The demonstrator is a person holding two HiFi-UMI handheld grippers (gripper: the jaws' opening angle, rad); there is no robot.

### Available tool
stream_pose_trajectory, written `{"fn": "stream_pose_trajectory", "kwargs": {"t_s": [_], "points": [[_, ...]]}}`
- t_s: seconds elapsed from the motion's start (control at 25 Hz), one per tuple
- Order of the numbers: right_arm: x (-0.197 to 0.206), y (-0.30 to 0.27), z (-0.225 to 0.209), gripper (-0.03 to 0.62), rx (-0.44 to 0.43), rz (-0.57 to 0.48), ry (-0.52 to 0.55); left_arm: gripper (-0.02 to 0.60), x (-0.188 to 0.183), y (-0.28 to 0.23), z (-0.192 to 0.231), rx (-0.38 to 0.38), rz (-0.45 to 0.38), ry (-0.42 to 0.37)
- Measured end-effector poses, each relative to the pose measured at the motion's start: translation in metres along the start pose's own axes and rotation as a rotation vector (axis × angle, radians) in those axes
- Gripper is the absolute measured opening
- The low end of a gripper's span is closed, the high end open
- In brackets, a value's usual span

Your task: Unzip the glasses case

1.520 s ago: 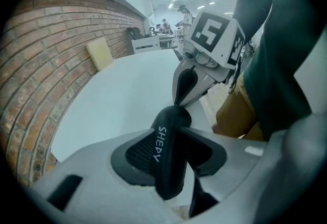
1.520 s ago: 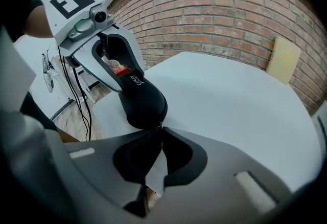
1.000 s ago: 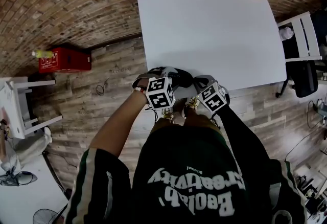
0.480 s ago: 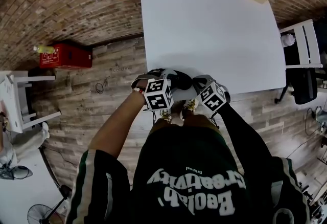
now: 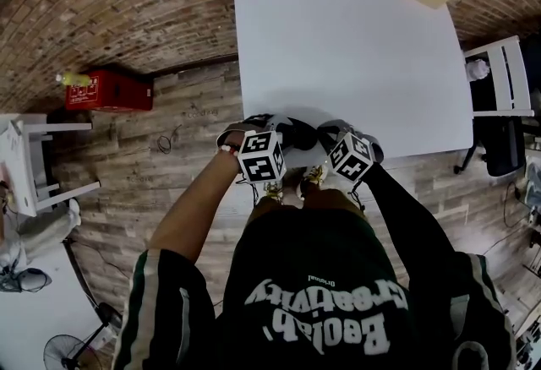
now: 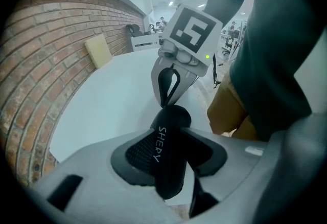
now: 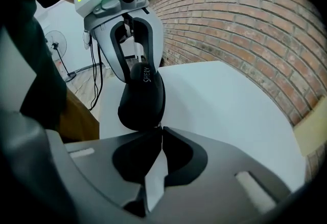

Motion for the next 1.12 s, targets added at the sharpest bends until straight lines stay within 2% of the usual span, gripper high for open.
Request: {"fn": "stream_pose_trajectory", "kwargs": {"t_s": [0.76, 1.12], "points": [[-0.022, -0.008, -0.011, 0.023, -0.018, 0.055, 0.333, 0.153, 0.0, 0.0, 0.003, 0.016, -0.006, 0.02], [-0.031, -0.015, -0.014, 0.023, -0.036, 0.062, 0.439, 0.153, 0.0, -0.001, 0.004, 0.017, 0.006, 0.031]]}}
Point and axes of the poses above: the fingertips, and each gripper's own axes: y backward along the fingers, z to its left, x out of its underside, the point moved 7 cm from there along y, backward along the fingers, and after that the axes turned 6 degrees about -y, right-handed, at the moved point
